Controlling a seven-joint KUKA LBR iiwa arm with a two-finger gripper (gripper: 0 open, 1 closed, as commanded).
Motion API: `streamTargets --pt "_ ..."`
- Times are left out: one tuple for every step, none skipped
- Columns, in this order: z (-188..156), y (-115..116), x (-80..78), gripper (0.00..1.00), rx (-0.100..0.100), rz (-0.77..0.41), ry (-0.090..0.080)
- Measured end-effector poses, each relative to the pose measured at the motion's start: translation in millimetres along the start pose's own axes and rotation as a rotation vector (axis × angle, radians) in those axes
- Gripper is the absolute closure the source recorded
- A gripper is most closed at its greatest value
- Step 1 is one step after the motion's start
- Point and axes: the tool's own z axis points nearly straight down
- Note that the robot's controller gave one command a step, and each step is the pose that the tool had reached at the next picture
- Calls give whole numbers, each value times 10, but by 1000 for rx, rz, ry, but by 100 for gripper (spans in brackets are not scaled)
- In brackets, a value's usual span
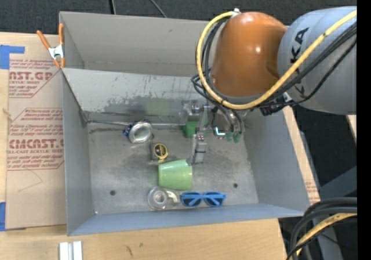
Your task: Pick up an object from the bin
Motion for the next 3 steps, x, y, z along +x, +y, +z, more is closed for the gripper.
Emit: streamTargets --pt "1739 -4 454 0 1 134 4" --pt "1382 96 546 0 -2 187 -9" --pt "1353 72 577 0 -1 370 -6"
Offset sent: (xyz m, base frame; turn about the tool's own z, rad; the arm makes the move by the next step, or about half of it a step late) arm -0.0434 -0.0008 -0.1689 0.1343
